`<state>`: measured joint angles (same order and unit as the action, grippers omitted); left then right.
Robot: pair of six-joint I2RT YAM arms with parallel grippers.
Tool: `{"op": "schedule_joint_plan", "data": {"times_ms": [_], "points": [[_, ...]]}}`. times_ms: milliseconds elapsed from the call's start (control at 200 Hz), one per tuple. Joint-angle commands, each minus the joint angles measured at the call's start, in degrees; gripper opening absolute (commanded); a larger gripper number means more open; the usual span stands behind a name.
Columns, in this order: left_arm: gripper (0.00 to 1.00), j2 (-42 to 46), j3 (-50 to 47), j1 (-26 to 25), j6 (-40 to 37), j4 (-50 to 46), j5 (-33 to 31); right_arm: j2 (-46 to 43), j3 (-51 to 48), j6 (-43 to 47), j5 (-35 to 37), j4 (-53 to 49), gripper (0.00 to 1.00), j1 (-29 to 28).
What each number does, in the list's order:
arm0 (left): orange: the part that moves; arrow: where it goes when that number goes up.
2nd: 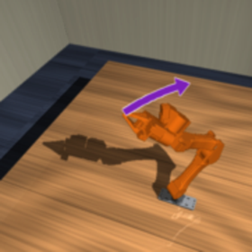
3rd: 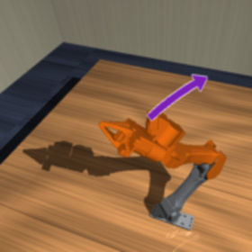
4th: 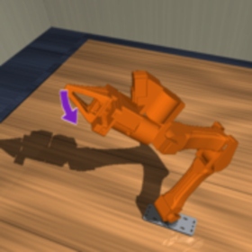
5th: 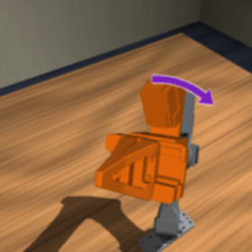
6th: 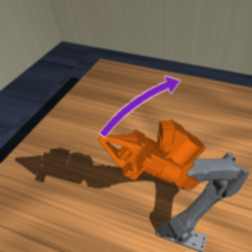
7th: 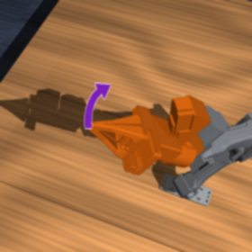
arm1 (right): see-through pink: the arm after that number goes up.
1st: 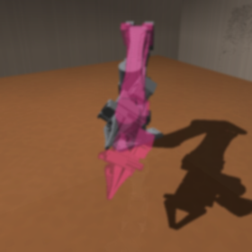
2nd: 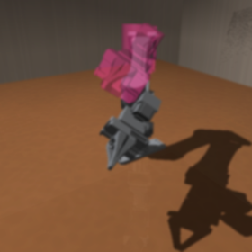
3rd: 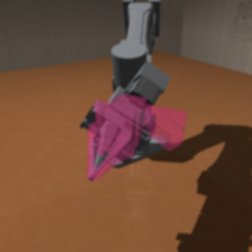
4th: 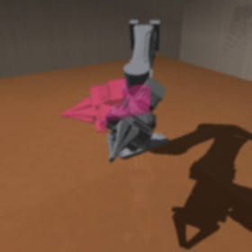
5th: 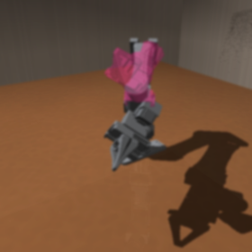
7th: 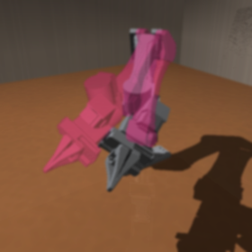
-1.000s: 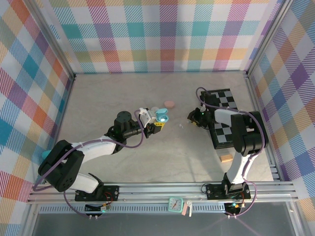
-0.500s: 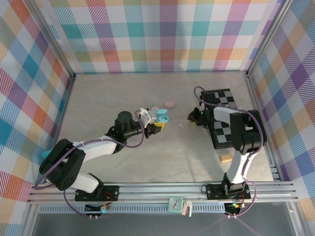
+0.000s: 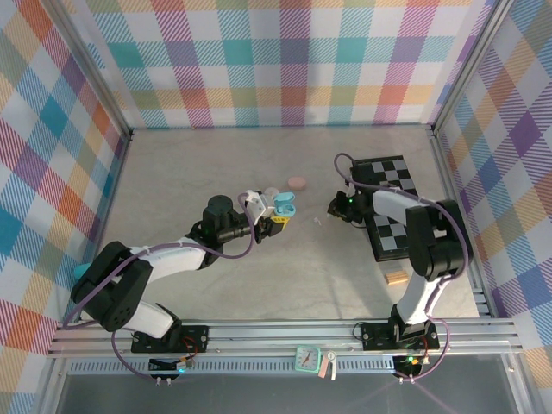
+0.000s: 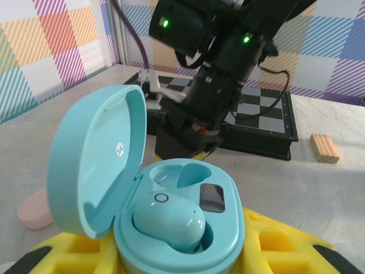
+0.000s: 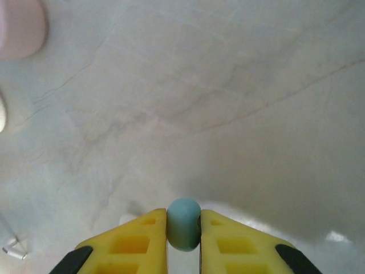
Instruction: Insert the wireless bluetooth earbuds into the charging case
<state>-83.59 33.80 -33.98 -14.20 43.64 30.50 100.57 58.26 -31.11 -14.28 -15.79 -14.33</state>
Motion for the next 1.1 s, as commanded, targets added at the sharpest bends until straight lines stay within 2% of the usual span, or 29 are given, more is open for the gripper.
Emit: {"op": "schedule_joint_plan", "data": {"times_ms": [0,325,560,765,1095], "points": [[0.27,-1.1,1.57,-0.04,0.22,2.07,0.51,-5.73,-1.65,3.71,2.39,-2.53,0.18,-1.24],[0.27,-4.47,3.71,-0.05,0.86,2.32,0.96,-21.45,-4.64,11.9,8.31,-6.44,0.19,-7.31],[0.27,-6.09,5.64,-0.56,0.68,0.37,0.71,-29.54,-4.67,17.29,9.19,-6.92,0.19,-12.73],[0.27,-7.41,7.0,-1.51,0.63,-0.36,0.77,-31.23,-3.56,18.99,8.94,-5.93,0.19,-16.13],[0.27,-8.69,8.21,-2.76,0.31,-0.49,2.04,-28.18,0.66,22.11,7.87,-4.65,0.19,-19.99]]}}
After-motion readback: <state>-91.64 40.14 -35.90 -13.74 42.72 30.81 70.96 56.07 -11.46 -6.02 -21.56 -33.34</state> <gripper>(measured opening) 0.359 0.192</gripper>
